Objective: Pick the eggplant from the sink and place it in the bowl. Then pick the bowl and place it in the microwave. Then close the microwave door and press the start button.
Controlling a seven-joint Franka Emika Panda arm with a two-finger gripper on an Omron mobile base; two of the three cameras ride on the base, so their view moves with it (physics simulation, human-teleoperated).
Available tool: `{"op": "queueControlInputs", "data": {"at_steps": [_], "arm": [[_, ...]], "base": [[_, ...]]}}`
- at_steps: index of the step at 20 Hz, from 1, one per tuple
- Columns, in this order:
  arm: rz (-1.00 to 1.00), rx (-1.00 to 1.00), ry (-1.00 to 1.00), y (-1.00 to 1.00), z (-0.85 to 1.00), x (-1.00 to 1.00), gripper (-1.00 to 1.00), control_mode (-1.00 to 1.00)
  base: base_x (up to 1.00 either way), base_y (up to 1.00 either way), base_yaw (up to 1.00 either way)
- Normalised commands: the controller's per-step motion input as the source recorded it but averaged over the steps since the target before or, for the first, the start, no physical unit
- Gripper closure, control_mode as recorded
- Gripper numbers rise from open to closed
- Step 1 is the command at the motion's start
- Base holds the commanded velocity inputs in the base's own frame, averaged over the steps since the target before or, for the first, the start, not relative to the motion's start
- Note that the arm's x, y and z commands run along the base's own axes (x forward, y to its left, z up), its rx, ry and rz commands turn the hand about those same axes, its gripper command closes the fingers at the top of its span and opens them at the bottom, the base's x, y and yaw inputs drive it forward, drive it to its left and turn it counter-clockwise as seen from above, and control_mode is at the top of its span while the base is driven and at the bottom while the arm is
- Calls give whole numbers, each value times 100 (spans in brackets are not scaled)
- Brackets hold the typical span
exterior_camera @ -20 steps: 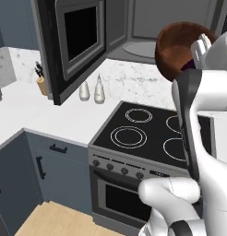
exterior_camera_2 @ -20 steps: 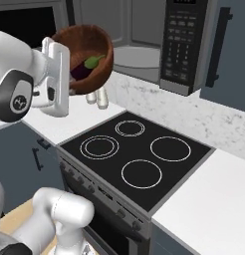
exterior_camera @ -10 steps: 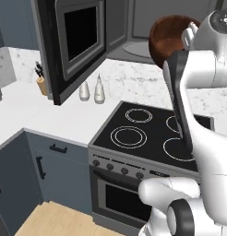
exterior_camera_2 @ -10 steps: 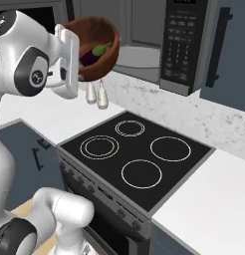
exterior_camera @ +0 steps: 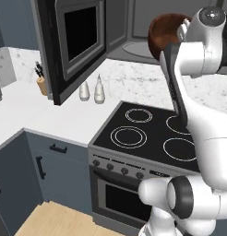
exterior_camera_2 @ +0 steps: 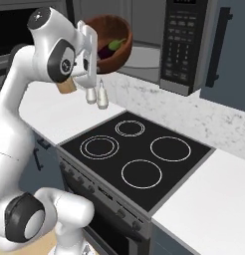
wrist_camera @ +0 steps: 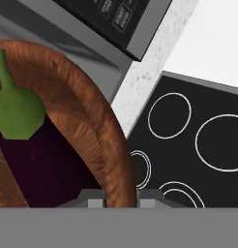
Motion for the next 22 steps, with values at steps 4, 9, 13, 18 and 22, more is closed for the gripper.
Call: {"op": "queueControlInputs", "data": {"at_steps": [4,9,13,18,22], "arm": [[0,0,0,-24,5,56,100,-100],[0,0,0,-18,1,53,100,-100],[0,0,0,-16,0,58,100,-100],[0,0,0,-15,0,58,100,-100],[0,0,0,-4,-6,55,100,-100]], "base": [[0,0,0],[0,0,0],[0,0,0],[0,0,0],[0,0,0]]}}
